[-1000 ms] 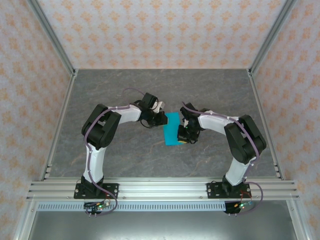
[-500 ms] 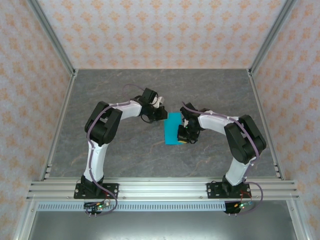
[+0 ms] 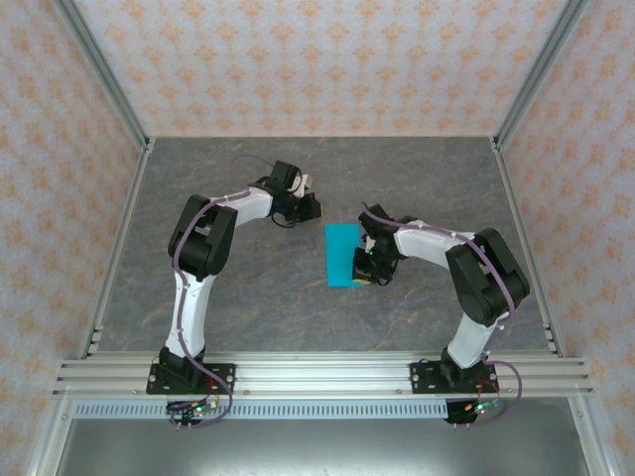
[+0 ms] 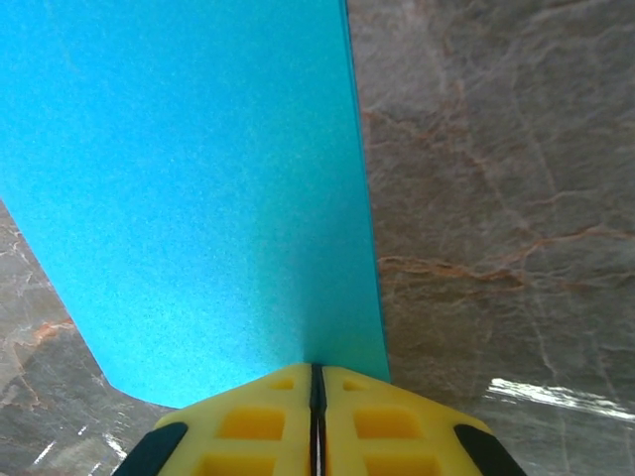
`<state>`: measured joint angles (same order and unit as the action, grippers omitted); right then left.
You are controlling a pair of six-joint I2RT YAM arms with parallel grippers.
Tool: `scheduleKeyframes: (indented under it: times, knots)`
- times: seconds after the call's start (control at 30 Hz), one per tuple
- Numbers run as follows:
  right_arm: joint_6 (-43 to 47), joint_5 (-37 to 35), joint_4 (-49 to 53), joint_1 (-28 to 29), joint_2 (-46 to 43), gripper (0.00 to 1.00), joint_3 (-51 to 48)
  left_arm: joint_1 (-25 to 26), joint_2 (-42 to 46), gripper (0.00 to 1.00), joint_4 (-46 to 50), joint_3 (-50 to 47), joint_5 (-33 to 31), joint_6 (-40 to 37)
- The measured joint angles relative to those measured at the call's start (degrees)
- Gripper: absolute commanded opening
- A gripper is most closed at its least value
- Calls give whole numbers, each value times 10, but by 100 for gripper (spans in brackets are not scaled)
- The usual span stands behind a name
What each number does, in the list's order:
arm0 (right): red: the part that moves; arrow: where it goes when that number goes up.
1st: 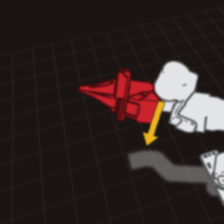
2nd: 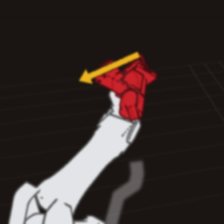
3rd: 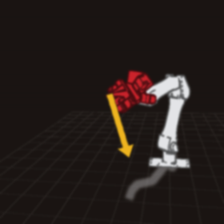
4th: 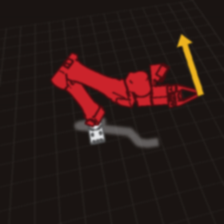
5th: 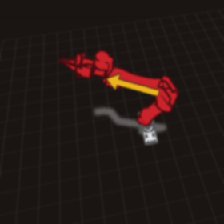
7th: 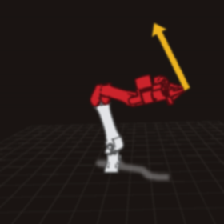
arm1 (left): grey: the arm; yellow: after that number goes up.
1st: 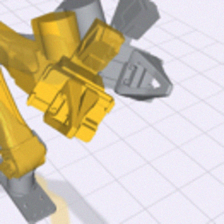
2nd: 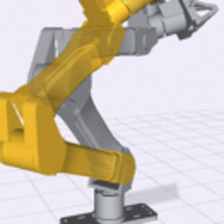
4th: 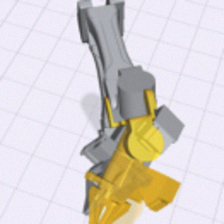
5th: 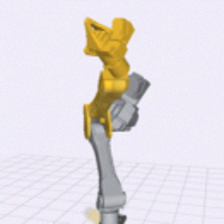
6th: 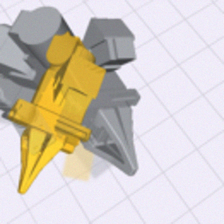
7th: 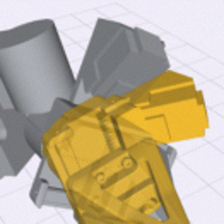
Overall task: Fold a paper plane with a square sheet of paper (fold left side to right side)
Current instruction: First fold the square sheet of paper in half at the center of the table, then fold the triangle a second time at the center of the table.
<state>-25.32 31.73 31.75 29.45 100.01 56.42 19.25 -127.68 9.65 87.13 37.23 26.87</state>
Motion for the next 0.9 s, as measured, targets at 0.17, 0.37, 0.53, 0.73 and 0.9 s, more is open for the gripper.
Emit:
scheduleKeyframes:
  times: [0.17,0.37,0.53,0.73,0.9]
  knots:
    - [-2,-9,-14,0,-17,41,-1,-7,61,12,5,-62,-22,0]
    - [5,-39,-23,-13,-82,59,8,-9,220,22,-1,-170,-42,3]
    - [5,-13,-58,-57,-84,60,16,1,340,32,-14,-256,-67,7]
    - [-2,23,-72,-70,-31,60,16,23,377,35,-11,-306,-84,7]
    - [-16,43,-78,-70,-20,58,12,45,377,35,-9,-314,-95,12]
